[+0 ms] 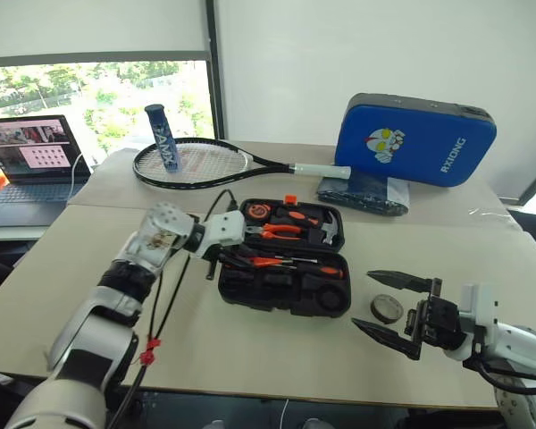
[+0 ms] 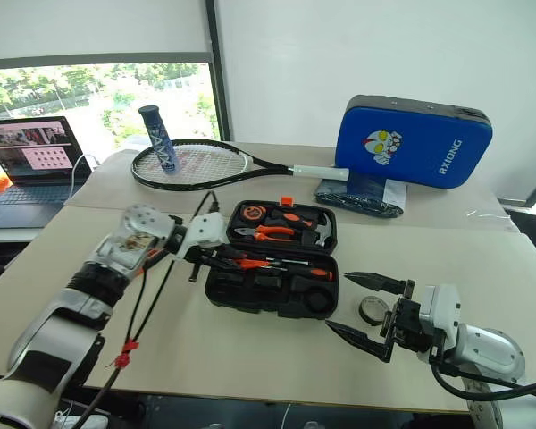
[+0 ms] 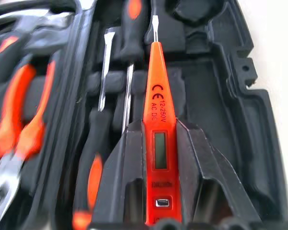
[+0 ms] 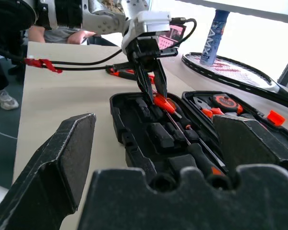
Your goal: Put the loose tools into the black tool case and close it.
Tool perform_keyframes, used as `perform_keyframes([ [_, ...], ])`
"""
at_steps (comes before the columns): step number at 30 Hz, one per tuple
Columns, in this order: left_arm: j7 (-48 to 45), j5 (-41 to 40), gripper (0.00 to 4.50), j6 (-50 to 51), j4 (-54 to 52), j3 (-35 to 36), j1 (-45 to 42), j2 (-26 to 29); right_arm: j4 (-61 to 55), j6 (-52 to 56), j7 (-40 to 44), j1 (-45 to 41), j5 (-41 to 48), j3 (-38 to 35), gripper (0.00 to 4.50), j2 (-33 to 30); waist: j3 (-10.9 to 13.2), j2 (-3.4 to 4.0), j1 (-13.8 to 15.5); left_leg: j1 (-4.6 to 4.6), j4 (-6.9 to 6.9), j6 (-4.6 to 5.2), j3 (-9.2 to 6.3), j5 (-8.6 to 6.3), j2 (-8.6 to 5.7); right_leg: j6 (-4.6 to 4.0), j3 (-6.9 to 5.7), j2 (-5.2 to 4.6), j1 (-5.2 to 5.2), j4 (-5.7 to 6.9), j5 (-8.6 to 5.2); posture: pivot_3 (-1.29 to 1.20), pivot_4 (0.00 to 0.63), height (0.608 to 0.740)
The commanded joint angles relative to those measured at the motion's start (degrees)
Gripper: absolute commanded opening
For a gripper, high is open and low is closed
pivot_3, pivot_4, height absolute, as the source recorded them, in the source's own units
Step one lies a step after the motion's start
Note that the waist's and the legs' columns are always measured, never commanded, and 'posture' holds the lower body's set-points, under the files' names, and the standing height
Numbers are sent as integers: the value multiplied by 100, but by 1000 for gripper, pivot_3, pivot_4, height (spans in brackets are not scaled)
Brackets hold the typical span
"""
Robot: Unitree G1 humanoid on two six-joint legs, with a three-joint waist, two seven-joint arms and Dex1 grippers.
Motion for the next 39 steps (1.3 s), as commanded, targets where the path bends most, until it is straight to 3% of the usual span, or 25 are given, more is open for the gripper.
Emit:
perform_keyframes([
  [1, 98, 304, 431, -419, 667, 2, -362, -241, -285, -118, -130, 81, 13, -113, 4500, 47, 0, 0, 7, -5, 3, 0, -1, 0, 0, 1, 0, -1, -4, 4, 0, 0, 150, 740],
  [9, 277, 771, 431, -786, 1436, 12, -583, -645, -480, -154, -298, 289, -18, -113, 4500, 140, 0, 0, 31, -30, 13, 0, -3, 0, -4, 5, 0, -1, -37, 25, 3, 0, 150, 740],
  [28, 573, 1774, 431, -602, 1689, -283, -798, -468, -377, -187, -320, 145, -88, 39, 4500, 156, 0, 0, 9, 19, 30, 5, -8, 13, -4, 14, -1, 2, 21, 35, 15, 0, 150, 740],
  [37, 414, 1657, 431, -364, 1560, -130, -686, -452, -308, -190, -264, 137, -80, 45, 4500, 150, 0, 0, -22, 39, 30, 6, -8, 13, -3, 14, 0, 4, 39, 35, 15, 0, 150, 740],
  [39, 489, 1583, 1443, -401, 1488, -46, -665, -482, -273, -189, -250, 108, -78, 51, 4500, 149, 0, 0, -23, 39, 30, 6, -7, 13, -2, 14, 1, 4, 39, 34, 16, 0, 150, 740],
])
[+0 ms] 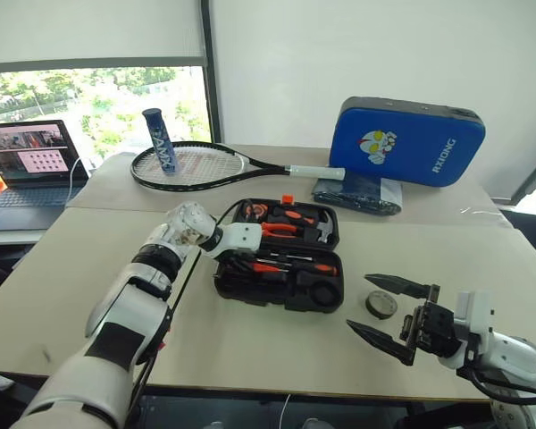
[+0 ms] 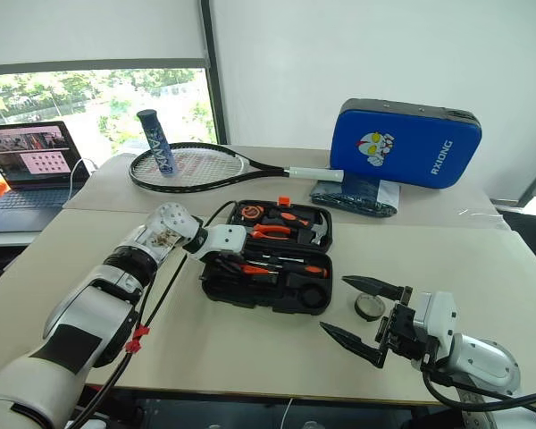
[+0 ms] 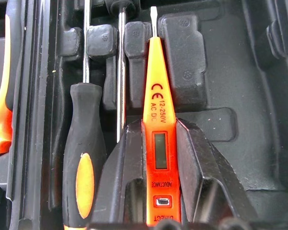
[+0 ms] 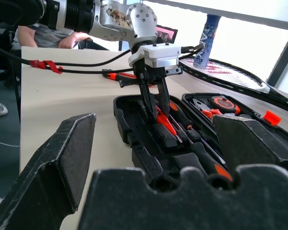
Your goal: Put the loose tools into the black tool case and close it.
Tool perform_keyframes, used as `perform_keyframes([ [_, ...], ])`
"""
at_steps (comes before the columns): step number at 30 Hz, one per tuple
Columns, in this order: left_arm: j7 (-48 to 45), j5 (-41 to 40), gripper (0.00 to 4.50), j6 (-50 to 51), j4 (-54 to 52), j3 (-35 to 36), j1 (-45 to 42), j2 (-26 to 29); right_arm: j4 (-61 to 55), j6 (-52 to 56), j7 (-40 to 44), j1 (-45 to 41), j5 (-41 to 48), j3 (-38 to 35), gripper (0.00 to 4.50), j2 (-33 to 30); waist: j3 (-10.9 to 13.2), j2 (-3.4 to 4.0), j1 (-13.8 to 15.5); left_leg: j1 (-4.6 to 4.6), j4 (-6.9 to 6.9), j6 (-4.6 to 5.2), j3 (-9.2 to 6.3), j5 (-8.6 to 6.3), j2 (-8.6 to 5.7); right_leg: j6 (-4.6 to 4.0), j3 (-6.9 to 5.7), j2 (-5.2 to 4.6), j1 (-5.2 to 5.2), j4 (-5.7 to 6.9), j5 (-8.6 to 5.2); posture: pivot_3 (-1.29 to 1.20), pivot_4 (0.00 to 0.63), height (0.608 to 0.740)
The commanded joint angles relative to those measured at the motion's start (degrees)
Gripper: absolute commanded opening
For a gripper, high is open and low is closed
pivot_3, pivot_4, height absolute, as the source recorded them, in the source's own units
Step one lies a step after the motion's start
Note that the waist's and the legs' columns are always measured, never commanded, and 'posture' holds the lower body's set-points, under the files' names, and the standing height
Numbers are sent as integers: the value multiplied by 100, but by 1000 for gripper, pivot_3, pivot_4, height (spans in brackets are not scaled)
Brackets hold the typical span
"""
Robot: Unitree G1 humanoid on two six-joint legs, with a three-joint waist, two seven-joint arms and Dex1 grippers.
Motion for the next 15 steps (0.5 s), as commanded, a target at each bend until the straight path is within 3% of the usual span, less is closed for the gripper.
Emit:
perform_keyframes([
  [1, -13, -47, 1718, -18, -133, 99, 79, 76, -27, -168, 42, -79, 18, -51, 4500, 11, 0, 0, 2, 0, 0, 0, 0, 0, 0, 0, 0, 0, 0, 0, 0, 0, 150, 740],
  [4, -129, -263, 2672, -284, -264, 274, 68, 82, 21, -180, 85, -89, 20, -53, 4500, 7, 0, 0, 22, -1, 0, 0, 0, 0, 0, 0, 0, 0, 0, 0, 0, 0, 150, 740],
  [15, -497, -987, 2672, 198, -876, 898, 187, 240, 129, -168, 149, -81, 19, 17, 4500, 26, 0, 0, 43, -18, 0, 4, -3, -3, 0, -1, -2, -2, -8, -9, 1, 0, 150, 740],
])
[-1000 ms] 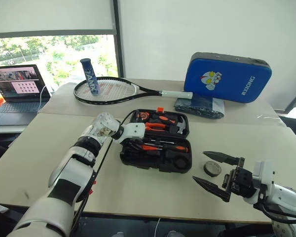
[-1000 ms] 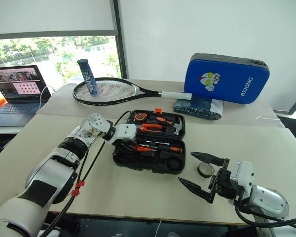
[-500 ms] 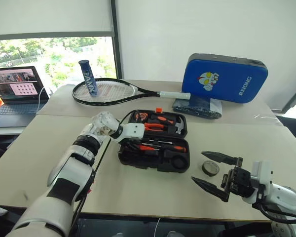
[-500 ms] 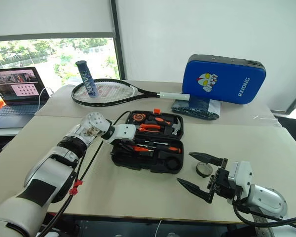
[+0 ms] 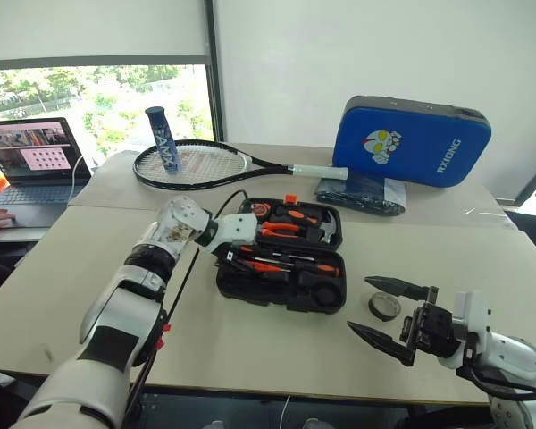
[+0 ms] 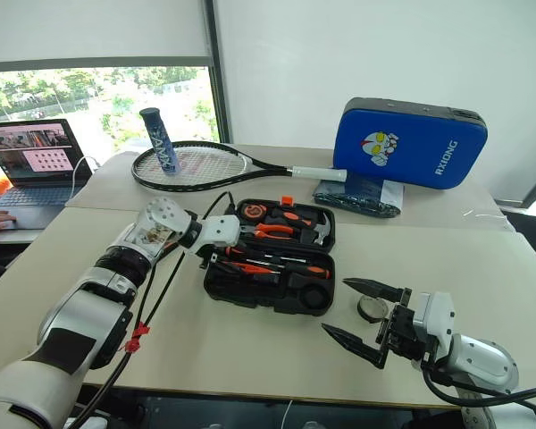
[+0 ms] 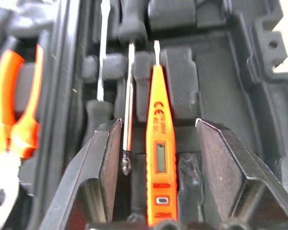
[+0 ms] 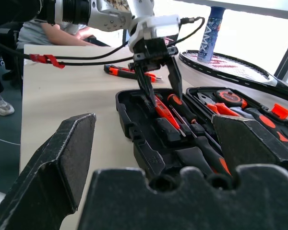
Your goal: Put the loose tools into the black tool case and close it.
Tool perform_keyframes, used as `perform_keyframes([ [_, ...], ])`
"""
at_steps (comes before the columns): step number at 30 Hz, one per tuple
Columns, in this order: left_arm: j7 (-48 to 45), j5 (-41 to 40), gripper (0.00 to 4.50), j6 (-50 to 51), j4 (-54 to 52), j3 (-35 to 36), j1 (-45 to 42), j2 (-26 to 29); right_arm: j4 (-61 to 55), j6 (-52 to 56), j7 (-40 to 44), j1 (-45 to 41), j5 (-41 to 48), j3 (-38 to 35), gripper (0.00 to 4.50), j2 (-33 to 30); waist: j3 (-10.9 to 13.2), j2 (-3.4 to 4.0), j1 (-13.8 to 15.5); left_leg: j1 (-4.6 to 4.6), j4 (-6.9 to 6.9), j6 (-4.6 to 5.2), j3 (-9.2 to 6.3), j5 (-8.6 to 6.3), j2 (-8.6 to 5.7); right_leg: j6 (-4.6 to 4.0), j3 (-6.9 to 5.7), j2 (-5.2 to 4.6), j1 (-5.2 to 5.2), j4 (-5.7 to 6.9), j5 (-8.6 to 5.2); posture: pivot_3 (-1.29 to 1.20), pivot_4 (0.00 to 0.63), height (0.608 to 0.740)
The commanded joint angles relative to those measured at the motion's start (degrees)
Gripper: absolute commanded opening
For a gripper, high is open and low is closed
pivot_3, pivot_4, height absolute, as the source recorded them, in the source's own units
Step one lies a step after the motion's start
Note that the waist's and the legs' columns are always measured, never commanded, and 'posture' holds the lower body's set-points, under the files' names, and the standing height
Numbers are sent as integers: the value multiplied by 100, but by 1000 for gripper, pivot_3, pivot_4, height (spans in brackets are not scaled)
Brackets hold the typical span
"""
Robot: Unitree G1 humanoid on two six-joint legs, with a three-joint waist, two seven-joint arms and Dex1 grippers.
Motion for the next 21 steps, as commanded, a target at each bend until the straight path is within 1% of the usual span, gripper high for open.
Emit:
perform_keyframes([
  [1, 17, -270, 2153, 179, -276, 250, 101, 88, -72, -135, 9, -43, 22, -54, 4500, 17, 0, 0, 0, 1, 0, 0, 0, 0, 0, 0, 0, 0, 0, 0, 0, 0, 150, 740],
  [2, 82, -236, 1955, 153, -268, 248, 157, 97, -72, -133, 16, -42, 22, -51, 4500, 12, 0, 1, -4, 1, 0, 0, 0, 0, 0, 0, 0, 0, 0, 1, 0, 0, 150, 740],
  [6, 261, -76, 367, 146, -190, 169, 312, 93, -56, -123, 28, -73, 22, -42, 4500, 1, 0, 1, -11, 5, 0, 0, 0, 0, 0, -1, 0, 0, 1, 4, 0, 0, 150, 740],
  [7, 331, -26, 94, 125, -161, 145, 346, 88, -50, -124, 31, -88, 21, -43, 4500, -5, 0, 1, -5, 5, 0, 0, 0, 0, 0, -1, 1, 0, 1, 4, 0, 0, 150, 740],
  [10, 310, -1, 94, 140, -184, 91, 447, 75, -47, -118, 35, -114, 29, -62, 4500, -19, 0, 1, 0, 3, 1, 0, 0, 0, 0, -1, 0, 0, 1, 4, 0, 0, 150, 740],
  [17, 710, 232, 94, 180, -71, -36, 518, -5, -43, -124, 20, -134, 14, -69, 4500, -4, -1, 1, 7, 6, 1, 0, -1, 0, -1, -1, 0, -1, 4, 4, 1, 0, 150, 740],
  [21, 621, 262, 94, 270, -158, -119, 635, -48, -44, -126, 5, -143, 8, -63, 4500, 6, -1, 2, 12, 15, 2, -1, -1, 1, -1, -1, 0, -2, 12, 7, 1, 0, 150, 740],
])
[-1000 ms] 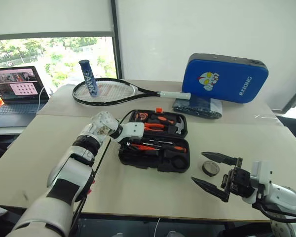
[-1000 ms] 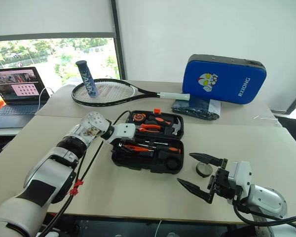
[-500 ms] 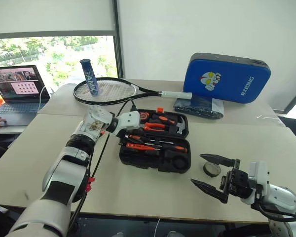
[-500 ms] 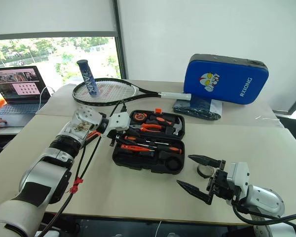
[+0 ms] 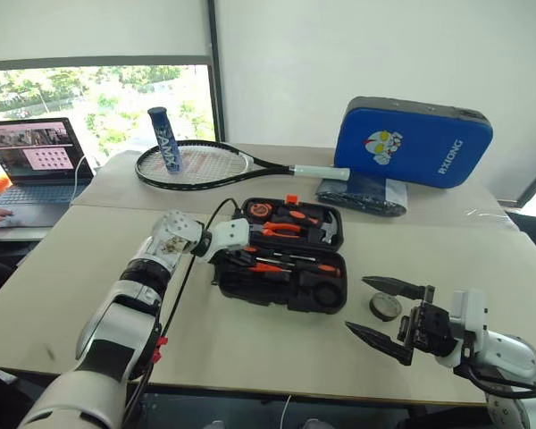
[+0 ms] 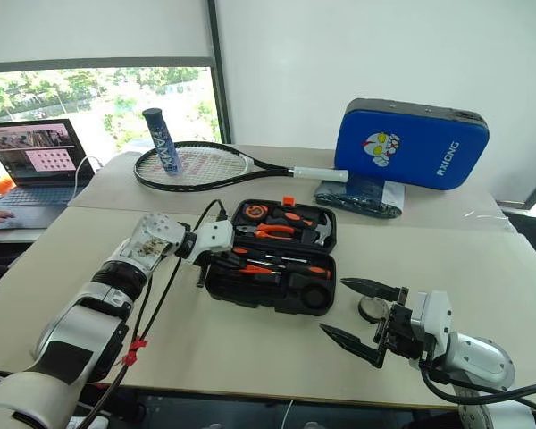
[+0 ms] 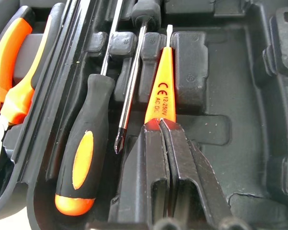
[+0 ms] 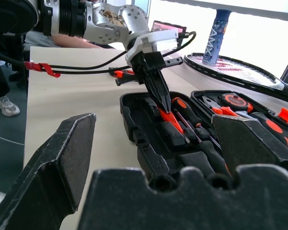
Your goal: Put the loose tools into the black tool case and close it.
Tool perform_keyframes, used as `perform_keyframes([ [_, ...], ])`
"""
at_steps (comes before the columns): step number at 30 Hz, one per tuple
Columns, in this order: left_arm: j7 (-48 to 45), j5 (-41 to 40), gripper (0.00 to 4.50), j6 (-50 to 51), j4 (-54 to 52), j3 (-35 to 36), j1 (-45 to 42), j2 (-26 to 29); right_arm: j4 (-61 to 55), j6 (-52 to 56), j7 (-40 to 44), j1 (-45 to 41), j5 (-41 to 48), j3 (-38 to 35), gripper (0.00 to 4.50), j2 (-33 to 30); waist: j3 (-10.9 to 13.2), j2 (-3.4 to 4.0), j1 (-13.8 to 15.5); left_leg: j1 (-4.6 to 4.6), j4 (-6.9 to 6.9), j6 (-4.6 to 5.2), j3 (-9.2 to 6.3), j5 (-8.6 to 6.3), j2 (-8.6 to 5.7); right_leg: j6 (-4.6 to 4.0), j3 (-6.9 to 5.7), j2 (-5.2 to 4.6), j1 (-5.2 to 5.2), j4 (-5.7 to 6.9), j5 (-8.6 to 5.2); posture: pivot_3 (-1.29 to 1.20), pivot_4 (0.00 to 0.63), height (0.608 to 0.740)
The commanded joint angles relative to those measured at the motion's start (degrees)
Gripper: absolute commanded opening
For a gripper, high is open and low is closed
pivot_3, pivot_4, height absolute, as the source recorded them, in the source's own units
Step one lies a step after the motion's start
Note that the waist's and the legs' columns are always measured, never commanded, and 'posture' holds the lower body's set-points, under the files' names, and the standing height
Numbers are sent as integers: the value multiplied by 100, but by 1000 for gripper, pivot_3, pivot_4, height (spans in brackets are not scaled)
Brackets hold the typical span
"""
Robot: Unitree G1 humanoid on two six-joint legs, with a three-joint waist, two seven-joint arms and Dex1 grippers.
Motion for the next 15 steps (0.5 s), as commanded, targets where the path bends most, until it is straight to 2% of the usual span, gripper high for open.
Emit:
perform_keyframes([
  [1, 33, 116, 94, 122, -74, -131, 99, -48, -99, -128, -29, -39, 4, -90, 4500, -3, -1, 1, 0, 2, 0, 0, 0, 0, 0, 0, 0, 0, 1, 0, 0, 0, 150, 740],
  [6, 141, 117, 94, 283, -159, -146, 263, -76, -126, -138, -71, -37, -15, -45, 4500, 44, -3, 3, 8, 7, 0, 0, 0, 0, 0, 0, 0, 0, 8, 0, 0, 0, 150, 740],
  [10, 56, -275, 94, 374, -550, 200, 503, 106, -129, -141, -71, -52, 2, -44, 4500, 68, -6, 8, 1, 20, 0, 0, 2, 0, 0, 0, 2, 0, 18, 1, 0, 0, 150, 740],
  [15, -159, -1389, 94, 753, -1612, 1153, 1177, 561, -73, -169, -34, -73, 42, -89, 4500, 76, -6, 9, -74, 16, -2, 0, 8, 0, 6, -2, 10, 4, -1, 15, 0, 0, 150, 740],
])
